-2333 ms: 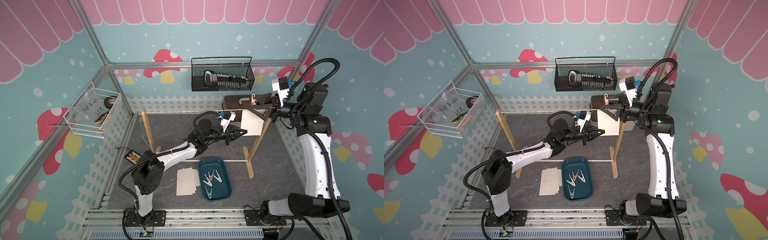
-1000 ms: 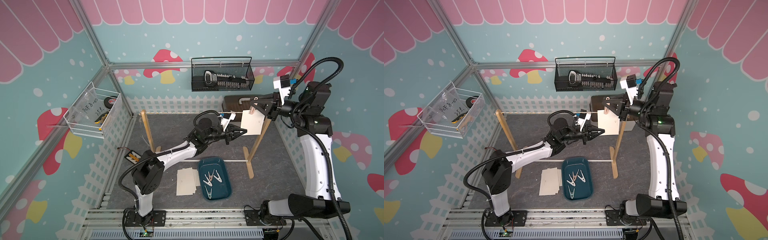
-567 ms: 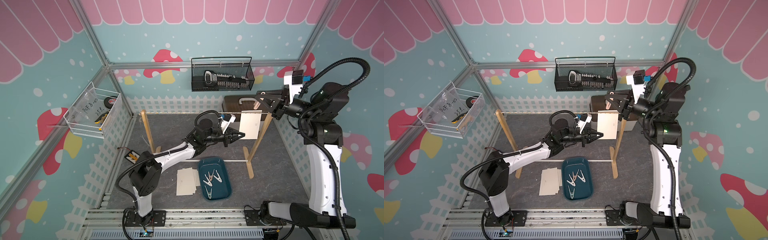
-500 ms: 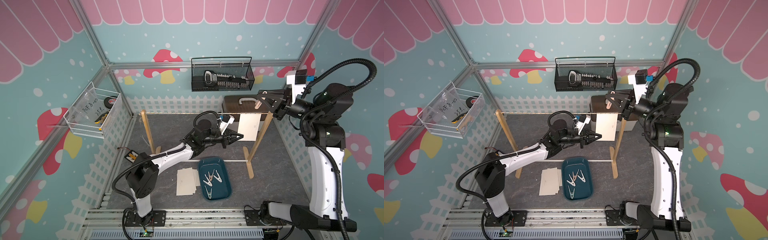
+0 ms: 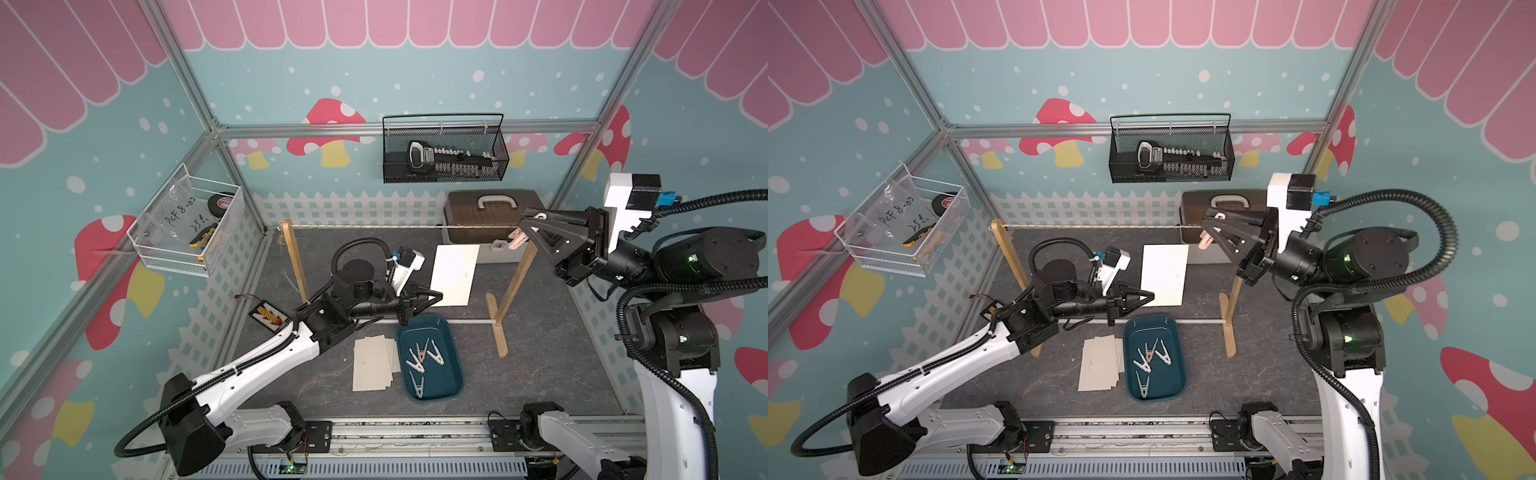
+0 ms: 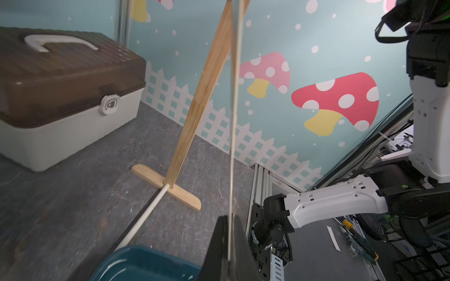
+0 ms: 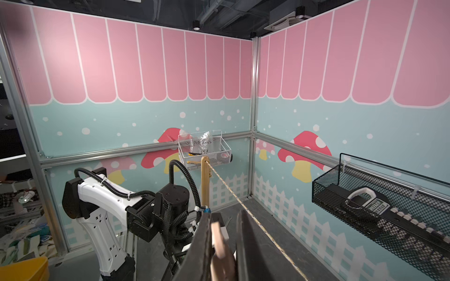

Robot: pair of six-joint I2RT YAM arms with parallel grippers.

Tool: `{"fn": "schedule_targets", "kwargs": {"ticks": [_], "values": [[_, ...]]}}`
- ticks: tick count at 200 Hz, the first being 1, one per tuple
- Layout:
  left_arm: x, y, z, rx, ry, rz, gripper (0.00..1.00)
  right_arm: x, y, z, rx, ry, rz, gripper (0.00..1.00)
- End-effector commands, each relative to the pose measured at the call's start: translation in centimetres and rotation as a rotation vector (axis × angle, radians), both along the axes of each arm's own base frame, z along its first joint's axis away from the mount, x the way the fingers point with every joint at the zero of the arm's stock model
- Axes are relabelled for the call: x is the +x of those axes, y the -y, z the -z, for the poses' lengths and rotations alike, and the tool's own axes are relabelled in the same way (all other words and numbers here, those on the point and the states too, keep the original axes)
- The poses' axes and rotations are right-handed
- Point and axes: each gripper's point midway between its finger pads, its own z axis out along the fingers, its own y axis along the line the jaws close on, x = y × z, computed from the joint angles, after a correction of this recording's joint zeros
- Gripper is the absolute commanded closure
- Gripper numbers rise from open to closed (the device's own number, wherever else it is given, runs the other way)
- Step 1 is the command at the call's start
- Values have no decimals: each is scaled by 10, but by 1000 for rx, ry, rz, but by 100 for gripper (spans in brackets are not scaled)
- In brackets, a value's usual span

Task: Remove the postcards from the strings
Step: Place the postcard on the postcard.

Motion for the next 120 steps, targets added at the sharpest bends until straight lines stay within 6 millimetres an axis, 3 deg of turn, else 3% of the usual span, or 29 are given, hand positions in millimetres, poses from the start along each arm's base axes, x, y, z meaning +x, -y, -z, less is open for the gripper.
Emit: {"fn": "schedule_targets", "kwargs": {"ticks": [1,40,64,93,120], "values": [[-5,-30,44,162,-124,-108,100,12,-2,13,68,-96,19,97],[-24,-81,83,269,-321,-266,100,11,1,56,111,-182,98,97],[-36,-110,111,289,-455,-362,100,13,-8,92,99,-251,89,97],[-43,-133,142,289,-567,-439,100,15,-50,154,-19,-381,-4,98],[-43,-148,182,329,-677,-524,100,-2,-97,218,-212,-430,-48,98]]}}
